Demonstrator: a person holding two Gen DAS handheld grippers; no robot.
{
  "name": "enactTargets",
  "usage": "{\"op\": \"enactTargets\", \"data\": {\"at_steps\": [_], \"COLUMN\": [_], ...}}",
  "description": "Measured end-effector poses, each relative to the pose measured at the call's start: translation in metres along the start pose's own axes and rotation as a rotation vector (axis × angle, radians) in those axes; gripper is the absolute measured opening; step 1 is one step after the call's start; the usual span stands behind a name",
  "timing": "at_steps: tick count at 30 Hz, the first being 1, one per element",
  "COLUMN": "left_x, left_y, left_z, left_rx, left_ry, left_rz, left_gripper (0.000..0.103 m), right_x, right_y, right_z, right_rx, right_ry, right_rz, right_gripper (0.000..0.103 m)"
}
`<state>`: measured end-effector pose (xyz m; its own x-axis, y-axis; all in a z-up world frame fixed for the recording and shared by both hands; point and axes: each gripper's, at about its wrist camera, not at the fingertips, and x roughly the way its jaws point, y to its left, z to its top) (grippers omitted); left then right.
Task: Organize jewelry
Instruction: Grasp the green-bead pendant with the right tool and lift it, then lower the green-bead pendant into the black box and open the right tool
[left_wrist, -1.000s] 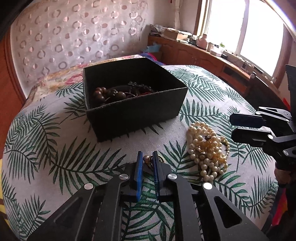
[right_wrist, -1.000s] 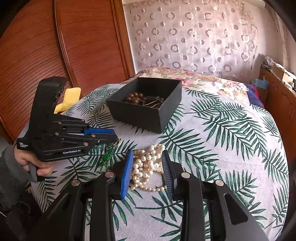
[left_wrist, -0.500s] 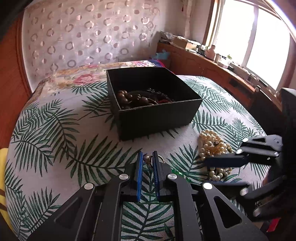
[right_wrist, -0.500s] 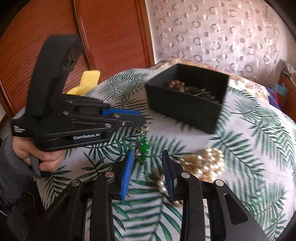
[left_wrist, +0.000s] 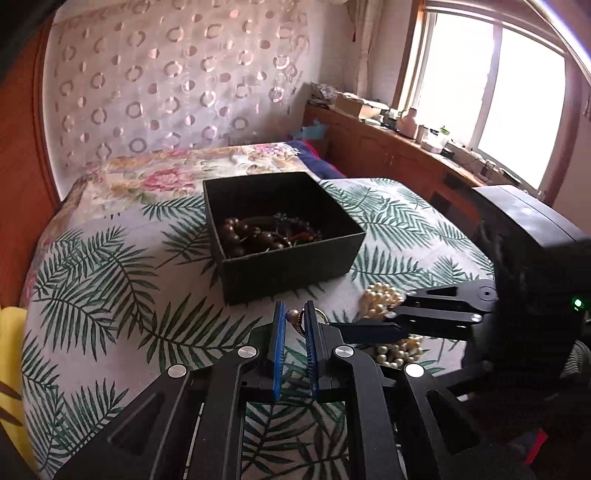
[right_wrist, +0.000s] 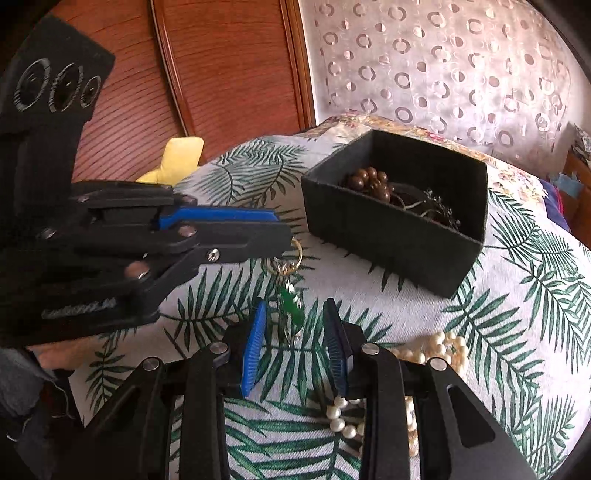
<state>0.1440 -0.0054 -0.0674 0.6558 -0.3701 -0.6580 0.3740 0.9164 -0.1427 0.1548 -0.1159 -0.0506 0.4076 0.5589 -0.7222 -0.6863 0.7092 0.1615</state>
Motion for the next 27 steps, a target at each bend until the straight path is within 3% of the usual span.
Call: {"op": "enactTargets", "data": {"at_steps": [2,4,10,27], "left_x": [-0.002,-0.001,0.006,0.01], "left_y": [-0.002,-0.003,-0.002,0.004], "left_z": [0.001,0.002,-0.003,0.003], "left_rx": [0.002,0.005,0.022,0.007], "left_ry": [-0.003,-0.004,0.015,0.009], "left_rz": [-0.002,0.002,0.041,0.056], "left_gripper": [0.009,0.009,0.009,0.009], "right_x": [-0.001,-0.001,-0.016,-0.065], "right_y": [-0.001,-0.001,-0.001,-0.006], "right_z": [0.001,0.0,0.0,0.015], "right_rx": [0.001,-0.003,-0.019,-0.043], "right_ry": [-0.006,-0.005,-0.025,-0.134], "right_rz": [0.005,0.006,0.02,-0.02], "right_gripper": [0.034,0.014,0.012,0.012]}}
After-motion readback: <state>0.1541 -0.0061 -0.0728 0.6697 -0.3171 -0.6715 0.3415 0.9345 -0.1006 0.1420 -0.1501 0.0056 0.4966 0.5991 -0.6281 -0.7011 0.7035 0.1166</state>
